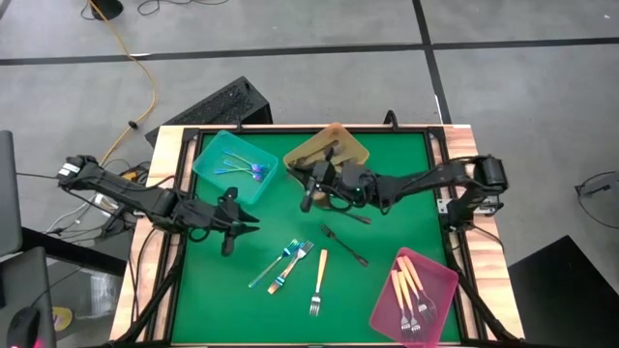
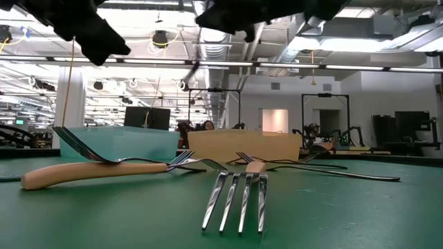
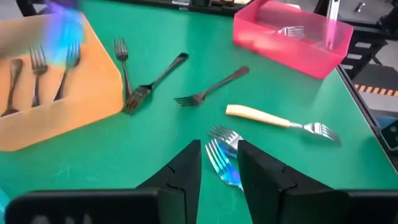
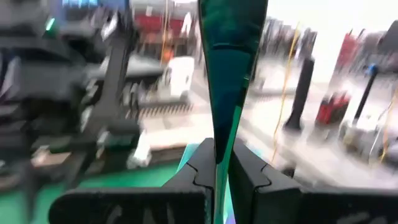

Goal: Sort silverware by color (type)
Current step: Put the blue fork into the blue bin

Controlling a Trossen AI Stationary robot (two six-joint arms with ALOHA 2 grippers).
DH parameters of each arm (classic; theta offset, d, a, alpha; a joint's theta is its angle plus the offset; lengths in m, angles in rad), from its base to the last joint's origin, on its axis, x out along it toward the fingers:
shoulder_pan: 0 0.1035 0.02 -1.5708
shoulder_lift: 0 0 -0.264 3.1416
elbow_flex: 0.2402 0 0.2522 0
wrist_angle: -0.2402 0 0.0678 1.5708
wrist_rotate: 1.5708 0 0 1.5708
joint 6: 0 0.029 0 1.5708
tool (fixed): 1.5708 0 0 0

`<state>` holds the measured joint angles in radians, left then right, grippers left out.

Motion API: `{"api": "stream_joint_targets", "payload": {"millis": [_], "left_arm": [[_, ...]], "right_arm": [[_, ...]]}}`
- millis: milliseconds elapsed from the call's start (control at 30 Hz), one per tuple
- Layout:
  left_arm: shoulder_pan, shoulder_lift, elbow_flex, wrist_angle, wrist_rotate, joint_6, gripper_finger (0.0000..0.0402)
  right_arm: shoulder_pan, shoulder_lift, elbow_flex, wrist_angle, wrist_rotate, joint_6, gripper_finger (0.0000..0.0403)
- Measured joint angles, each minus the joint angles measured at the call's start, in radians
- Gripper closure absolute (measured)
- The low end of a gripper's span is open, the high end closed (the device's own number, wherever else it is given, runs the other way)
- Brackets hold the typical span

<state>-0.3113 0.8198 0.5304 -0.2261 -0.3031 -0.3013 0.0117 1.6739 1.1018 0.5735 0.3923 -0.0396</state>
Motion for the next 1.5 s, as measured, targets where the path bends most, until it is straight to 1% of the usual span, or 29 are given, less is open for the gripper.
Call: {"api": "stream_joint_targets", "payload": {"millis": [100,167,200,300,367,433,500,567,667,800,900,933,1000,1100,1233,1300,1367,1433,1500], "left_arm": [[-0.011,-0.009,0.000,-0.031,0.000,0.001,0.0327],[-0.017,-0.010,0.000,-0.045,0.000,0.000,0.0336],[-0.020,-0.010,0.000,-0.059,0.002,-0.001,0.0340],[-0.031,-0.011,0.000,-0.096,0.007,-0.029,0.0351],[-0.037,-0.011,0.000,-0.127,0.008,-0.050,0.0357],[-0.039,-0.010,0.000,-0.154,0.003,-0.060,0.0362],[-0.039,-0.011,0.000,-0.170,0.003,-0.063,0.0366],[-0.039,-0.011,0.000,-0.187,0.004,-0.071,0.0370],[-0.039,-0.010,0.000,-0.202,0.020,-0.084,0.0374],[-0.043,-0.010,0.000,-0.265,0.088,-0.107,0.0376],[-0.058,-0.010,0.000,-0.313,0.097,-0.132,0.0377],[-0.064,-0.010,0.000,-0.328,0.096,-0.140,0.0377],[-0.073,-0.010,0.000,-0.342,0.081,-0.151,0.0377],[-0.086,-0.010,0.000,-0.353,0.060,-0.165,0.0377],[-0.097,-0.010,0.000,-0.352,0.049,-0.162,0.0377],[-0.097,-0.010,0.000,-0.352,0.032,-0.156,0.0377],[-0.097,-0.008,0.000,-0.356,0.013,-0.155,0.0377],[-0.097,-0.009,0.000,-0.358,0.001,-0.155,0.0377],[-0.097,-0.008,0.000,-0.361,0.001,-0.155,0.0377]], "right_arm": [[-0.017,0.054,0.005,0.148,-0.003,-0.083,0.0362],[-0.029,0.113,0.025,0.249,-0.030,-0.119,0.0362],[-0.036,0.135,0.040,0.260,-0.036,-0.121,0.0362],[-0.069,0.198,0.129,0.103,-0.039,-0.010,0.0362],[-0.095,0.234,0.215,-0.055,-0.087,0.028,0.0362],[-0.109,0.285,0.332,-0.166,-0.134,0.013,0.0362],[-0.113,0.329,0.451,-0.297,-0.150,-0.008,0.0362],[-0.118,0.380,0.582,-0.419,-0.188,-0.016,0.0362],[-0.150,0.461,0.792,-0.626,-0.291,-0.008,0.0362],[-0.203,0.559,1.037,-0.836,-0.430,0.021,0.0362],[-0.243,0.634,1.173,-0.920,-0.596,0.062,0.0362],[-0.254,0.660,1.208,-0.921,-0.640,0.079,0.0362],[-0.273,0.709,1.255,-0.928,-0.685,0.115,0.0362],[-0.301,0.725,1.227,-0.876,-0.725,0.162,0.0362],[-0.325,0.762,1.234,-0.830,-0.733,0.172,0.0362],[-0.339,0.780,1.226,-0.840,-0.749,0.201,0.0362],[-0.339,0.818,1.228,-0.769,-0.749,0.219,0.0362],[-0.347,0.824,1.227,-0.771,-0.747,0.239,0.0362],[-0.344,0.849,1.232,-0.726,-0.694,0.206,0.0362]]}}
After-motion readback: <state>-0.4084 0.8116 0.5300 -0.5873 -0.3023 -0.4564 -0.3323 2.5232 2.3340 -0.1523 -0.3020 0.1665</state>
